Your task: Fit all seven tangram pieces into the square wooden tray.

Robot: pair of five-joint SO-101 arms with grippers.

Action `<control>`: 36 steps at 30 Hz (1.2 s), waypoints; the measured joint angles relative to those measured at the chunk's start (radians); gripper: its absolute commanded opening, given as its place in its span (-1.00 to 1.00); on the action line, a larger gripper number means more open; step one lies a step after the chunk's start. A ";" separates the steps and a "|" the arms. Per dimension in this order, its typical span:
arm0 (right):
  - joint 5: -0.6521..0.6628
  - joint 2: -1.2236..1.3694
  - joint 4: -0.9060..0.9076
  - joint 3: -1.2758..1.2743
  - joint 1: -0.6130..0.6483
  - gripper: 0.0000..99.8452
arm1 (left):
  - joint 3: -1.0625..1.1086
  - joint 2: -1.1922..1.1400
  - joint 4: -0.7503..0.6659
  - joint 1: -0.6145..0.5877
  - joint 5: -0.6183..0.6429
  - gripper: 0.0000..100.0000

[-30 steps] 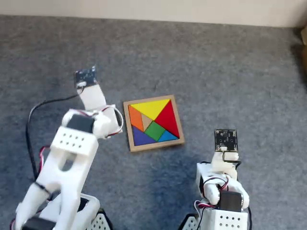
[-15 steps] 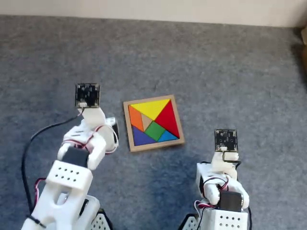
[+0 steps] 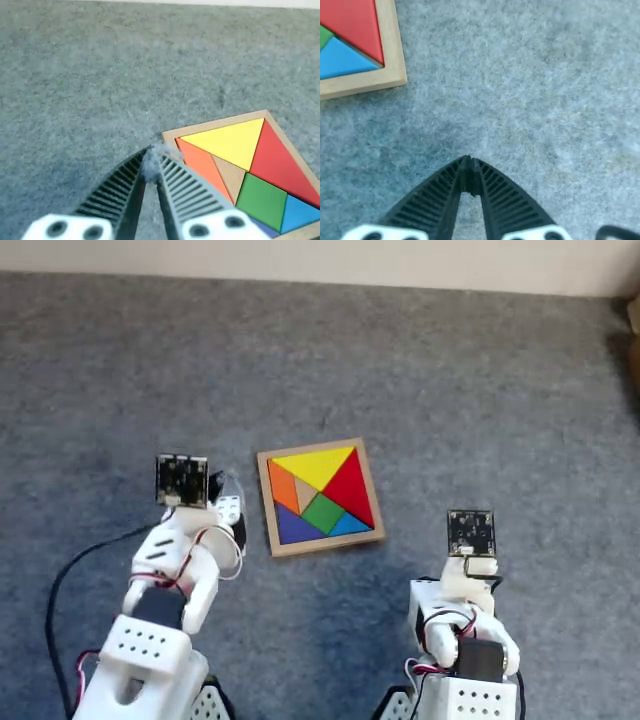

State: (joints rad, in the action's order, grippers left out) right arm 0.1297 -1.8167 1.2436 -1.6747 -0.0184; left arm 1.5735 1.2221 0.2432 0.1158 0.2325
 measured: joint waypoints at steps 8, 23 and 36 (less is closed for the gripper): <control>0.000 0.000 0.000 0.000 0.000 -0.99 | 0.109 0.126 -0.048 0.000 0.000 -0.99; 0.000 0.000 0.000 0.000 0.000 -0.99 | 0.109 0.176 0.239 -0.018 0.000 -0.99; 0.000 0.000 0.000 0.000 0.000 -0.99 | 0.109 0.176 0.503 -0.018 0.000 -0.99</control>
State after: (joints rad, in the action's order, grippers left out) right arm 0.1297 -1.8167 1.2436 -1.6747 -0.0184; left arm 1.6824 1.3986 0.7465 0.0974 0.2325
